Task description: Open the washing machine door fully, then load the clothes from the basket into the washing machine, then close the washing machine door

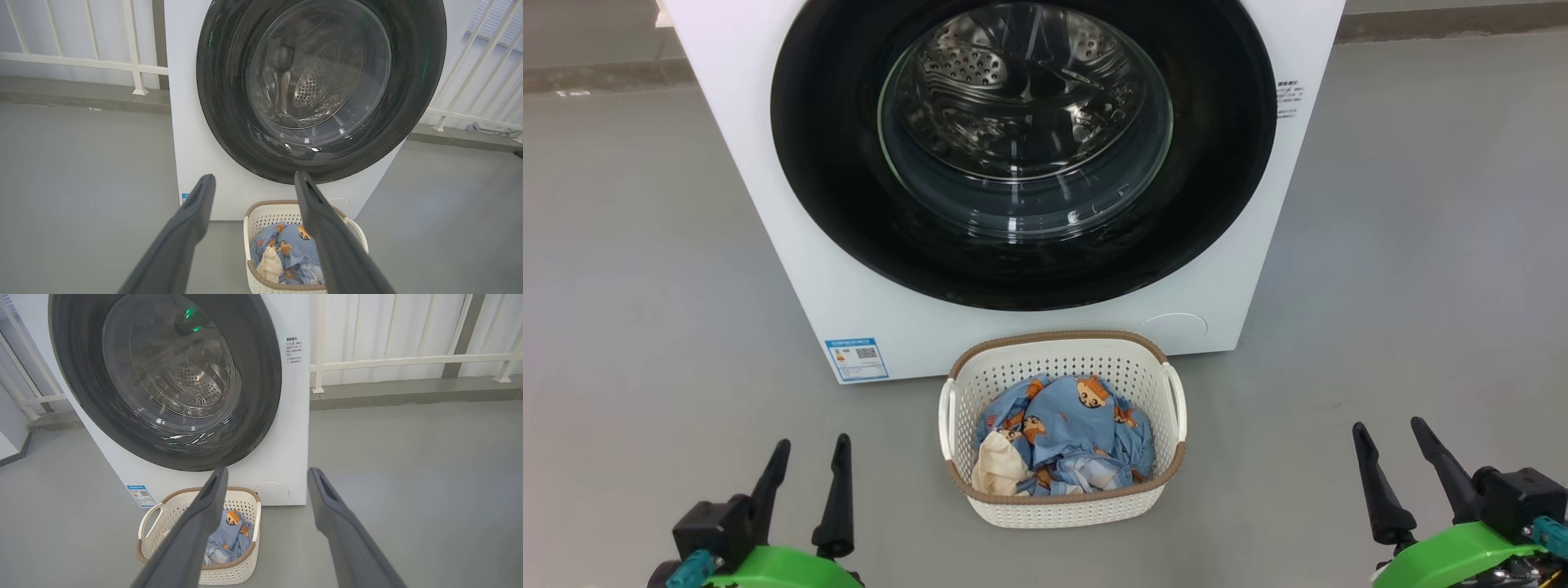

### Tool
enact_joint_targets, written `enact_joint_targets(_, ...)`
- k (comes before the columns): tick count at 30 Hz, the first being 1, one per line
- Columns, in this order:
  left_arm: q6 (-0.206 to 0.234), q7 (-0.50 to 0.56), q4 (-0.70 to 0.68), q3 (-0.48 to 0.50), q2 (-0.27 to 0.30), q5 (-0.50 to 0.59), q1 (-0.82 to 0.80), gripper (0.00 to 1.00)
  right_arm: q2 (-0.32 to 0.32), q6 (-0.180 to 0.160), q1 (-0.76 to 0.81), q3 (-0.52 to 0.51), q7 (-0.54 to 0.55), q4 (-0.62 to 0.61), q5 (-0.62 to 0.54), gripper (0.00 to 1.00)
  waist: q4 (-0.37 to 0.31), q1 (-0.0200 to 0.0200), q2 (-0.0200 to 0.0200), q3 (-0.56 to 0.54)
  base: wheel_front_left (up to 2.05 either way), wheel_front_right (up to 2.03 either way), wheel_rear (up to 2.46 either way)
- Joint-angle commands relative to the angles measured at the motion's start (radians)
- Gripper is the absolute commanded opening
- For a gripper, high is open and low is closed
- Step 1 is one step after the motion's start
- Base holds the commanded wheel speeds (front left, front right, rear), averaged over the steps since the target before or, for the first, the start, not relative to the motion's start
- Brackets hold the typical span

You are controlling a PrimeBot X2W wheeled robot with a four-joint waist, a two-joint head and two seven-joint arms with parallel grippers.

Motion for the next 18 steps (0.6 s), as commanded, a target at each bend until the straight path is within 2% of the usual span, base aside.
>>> enact_joint_targets(1,0.012,-0.019,-0.013,0.021,0.018,0.035,-0.052,1.0,-0.021,0.001,-0.039,0.027,-0.014,-0.034,-0.042,1.0,0.001,-0.0001,0.0,0.0,0.0,0.0,0.0)
enact_joint_targets(13,0.025,-0.054,0.028,0.012,0.016,0.139,-0.072,1.0,-0.03,0.002,-0.035,0.044,-0.038,-0.065,-0.166,1.0,0.004,-0.0001,0.0,-0.002,0.0,0.0,0.0)
enact_joint_targets(18,0.027,-0.056,0.033,0.014,0.013,0.13,-0.072,1.0,-0.029,0.002,-0.032,0.044,-0.038,-0.07,-0.16,1.0,0.005,-0.0001,0.0,-0.004,0.0,0.0,0.0)
